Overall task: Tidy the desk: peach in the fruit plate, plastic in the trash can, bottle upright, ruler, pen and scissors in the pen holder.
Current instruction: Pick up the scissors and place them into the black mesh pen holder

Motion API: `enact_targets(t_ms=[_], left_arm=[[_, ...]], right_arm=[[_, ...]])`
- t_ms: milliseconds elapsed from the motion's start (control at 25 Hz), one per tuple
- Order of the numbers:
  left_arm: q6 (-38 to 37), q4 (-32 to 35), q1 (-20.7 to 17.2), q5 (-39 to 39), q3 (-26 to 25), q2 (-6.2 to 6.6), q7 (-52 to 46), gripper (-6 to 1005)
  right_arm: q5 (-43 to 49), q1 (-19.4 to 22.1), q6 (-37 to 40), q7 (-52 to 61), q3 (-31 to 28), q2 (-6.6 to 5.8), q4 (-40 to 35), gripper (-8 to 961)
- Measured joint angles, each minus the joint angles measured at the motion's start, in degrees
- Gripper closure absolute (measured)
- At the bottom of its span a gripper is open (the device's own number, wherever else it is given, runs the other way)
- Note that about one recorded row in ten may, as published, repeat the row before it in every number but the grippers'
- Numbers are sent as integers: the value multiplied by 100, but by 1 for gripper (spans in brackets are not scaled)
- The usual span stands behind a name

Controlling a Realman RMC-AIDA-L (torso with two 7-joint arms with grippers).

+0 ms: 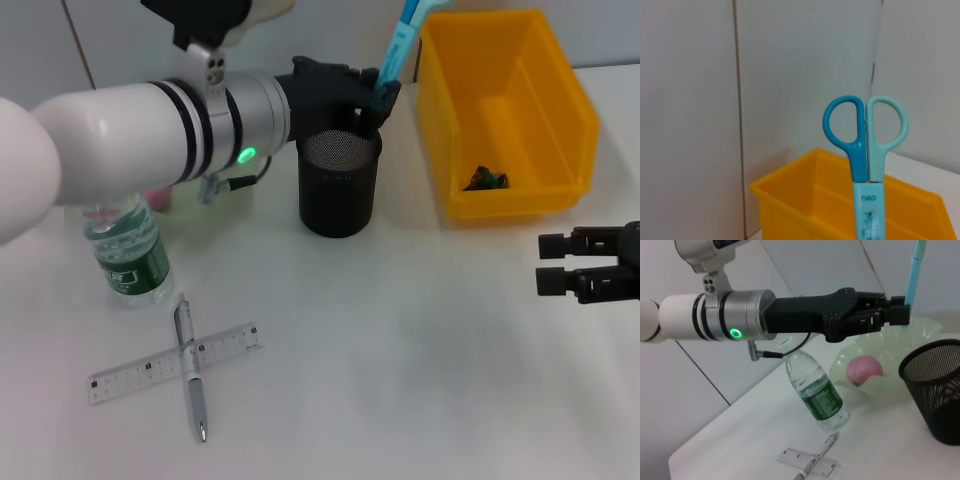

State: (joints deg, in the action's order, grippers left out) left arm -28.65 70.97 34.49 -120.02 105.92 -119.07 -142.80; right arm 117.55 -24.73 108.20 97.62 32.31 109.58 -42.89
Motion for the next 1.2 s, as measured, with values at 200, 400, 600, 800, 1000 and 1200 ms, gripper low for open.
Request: enact_targets(t_ms=[200,400,600,800,1000,1200], left_arm=[[599,-229,-39,273,338,-2,248,790],[1361,-486,-40,436,654,-4,276,789],[1911,-645,-64,474,824,-10,247,789],[2170,-812,-83,630,914,-11,235,788],[2496,-887,-118,807,1175,-11,233,787],[2524,-871,-121,816,1220,-11,231,787]], right_arm=[[-4,-8,20,-13,-22,1,0,141],[-5,-32,26,-28,-24,1,-8,141],[-5,-33,30,-47,-24,2,-9,141],[-5,-32,41,-49,-24,2,-9,141],[-5,-32,78,-49,-25,2,-9,141],[-5,-32,95,-50,-40,2,-9,141]])
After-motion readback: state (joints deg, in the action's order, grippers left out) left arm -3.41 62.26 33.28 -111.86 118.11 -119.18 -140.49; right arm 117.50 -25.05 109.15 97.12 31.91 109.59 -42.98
